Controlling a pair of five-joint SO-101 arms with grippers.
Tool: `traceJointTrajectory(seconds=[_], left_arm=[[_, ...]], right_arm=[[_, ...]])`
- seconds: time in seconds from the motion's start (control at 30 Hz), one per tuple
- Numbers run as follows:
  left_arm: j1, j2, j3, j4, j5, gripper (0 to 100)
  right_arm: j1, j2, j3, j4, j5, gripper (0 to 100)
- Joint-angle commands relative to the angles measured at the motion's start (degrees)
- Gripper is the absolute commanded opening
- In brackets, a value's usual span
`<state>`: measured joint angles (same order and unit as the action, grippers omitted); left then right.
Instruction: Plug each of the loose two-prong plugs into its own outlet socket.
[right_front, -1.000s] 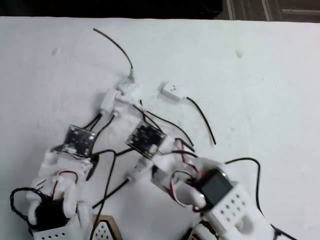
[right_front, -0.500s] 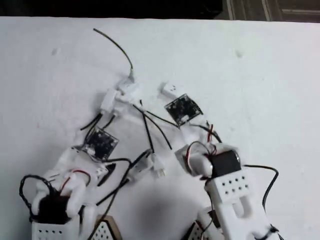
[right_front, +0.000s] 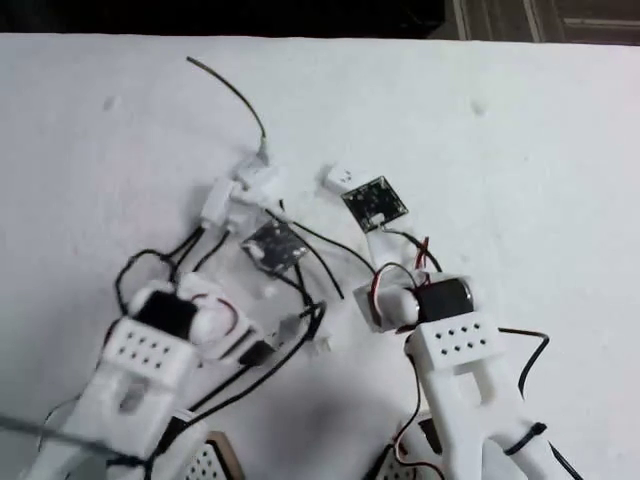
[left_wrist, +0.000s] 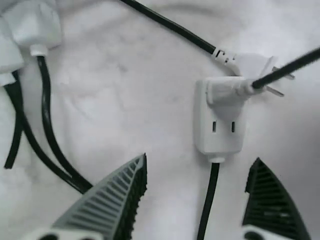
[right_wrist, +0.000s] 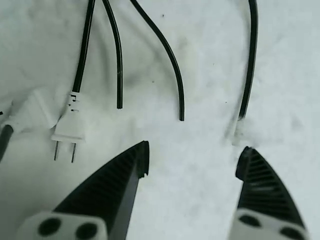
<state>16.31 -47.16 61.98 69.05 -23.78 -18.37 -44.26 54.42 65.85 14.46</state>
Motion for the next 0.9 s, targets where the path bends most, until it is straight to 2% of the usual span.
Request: traceJointTrajectory(seconds=[0.0, 0.23, 0.43, 0.53, 0.77, 0.87], left_arm=[[2.9, 9.9, -2.6, -5.6, 2.6, 34], [3.4, 25.6, -7.3, -9.1, 2.9, 33], [3.4, 35.6, -13.9, -10.6, 5.4, 15], [2.9, 38.0, -16.3, -10.6, 5.5, 12], [-6.5, 39.2, -20.7, -14.5, 4.9, 7], [-12.4, 39.2, -24.6, -14.7, 3.6, 10]], right_arm=[[0.9, 0.0, -0.3, -0.7, -0.4, 27.6], [0.9, 0.3, -0.3, -0.6, -0.4, 27.6], [0.9, 0.2, 0.4, -0.7, -0.4, 27.6], [0.8, -0.1, 0.8, -0.7, -0.4, 27.6], [0.6, 0.3, 0.9, -0.7, -0.4, 27.6], [0.5, 0.3, 0.9, -0.7, -0.4, 27.6]])
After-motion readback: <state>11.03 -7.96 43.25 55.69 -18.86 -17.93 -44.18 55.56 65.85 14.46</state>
